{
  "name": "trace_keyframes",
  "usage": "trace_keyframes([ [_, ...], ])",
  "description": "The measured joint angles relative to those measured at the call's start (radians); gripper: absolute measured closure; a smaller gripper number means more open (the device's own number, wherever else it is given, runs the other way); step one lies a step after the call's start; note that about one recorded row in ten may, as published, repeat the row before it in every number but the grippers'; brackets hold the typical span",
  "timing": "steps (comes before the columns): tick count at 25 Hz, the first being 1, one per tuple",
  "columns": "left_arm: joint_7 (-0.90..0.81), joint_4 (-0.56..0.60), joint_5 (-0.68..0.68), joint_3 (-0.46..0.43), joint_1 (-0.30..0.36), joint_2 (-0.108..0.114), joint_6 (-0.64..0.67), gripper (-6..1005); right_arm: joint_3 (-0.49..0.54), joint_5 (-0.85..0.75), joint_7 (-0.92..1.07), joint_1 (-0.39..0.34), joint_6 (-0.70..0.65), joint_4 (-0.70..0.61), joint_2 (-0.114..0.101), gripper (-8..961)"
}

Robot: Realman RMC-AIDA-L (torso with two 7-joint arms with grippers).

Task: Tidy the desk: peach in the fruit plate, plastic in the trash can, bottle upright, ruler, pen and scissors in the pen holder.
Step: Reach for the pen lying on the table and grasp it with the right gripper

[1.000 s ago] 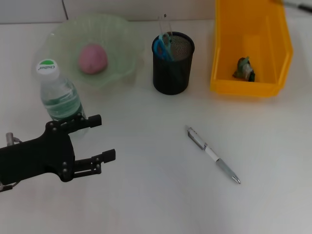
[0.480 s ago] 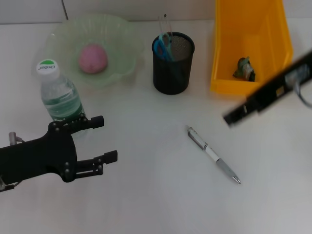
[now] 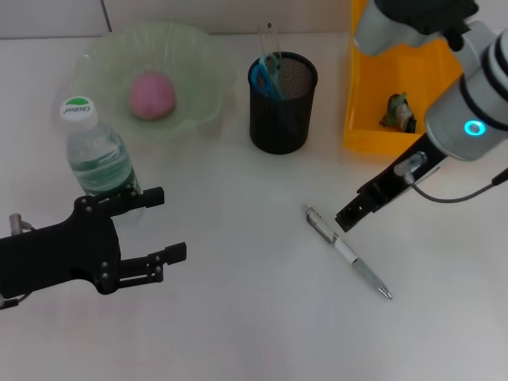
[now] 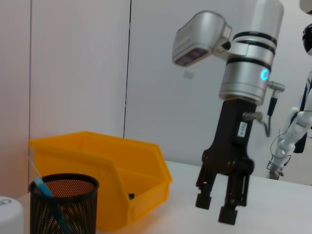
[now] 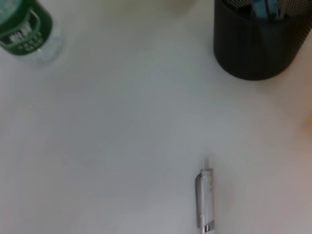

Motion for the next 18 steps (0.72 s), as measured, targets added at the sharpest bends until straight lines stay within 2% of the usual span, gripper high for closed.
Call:
trace_keyframes([
  [1,0.0,0.0,0.0,0.0,0.0,0.001,0.0,167,0.0,0.0,0.0,0.0,0.0,0.0,0.0,134],
  [5,0.0,0.0,0.0,0.0,0.0,0.003,0.0,167,-0.076,-0.01,-0.001,0.08,0.062,0.144,0.002,133],
  [13,-0.002,0.003,0.0,0.0,-0.001,0.003,0.001,167,-0.142,0.008,-0.001,0.122,0.117,0.235,0.004,134],
  [18,-0.002,0.003,0.0,0.0,0.002,0.003,0.001,167,-0.213,0.031,-0.001,0.125,0.136,0.242,0.004,134],
])
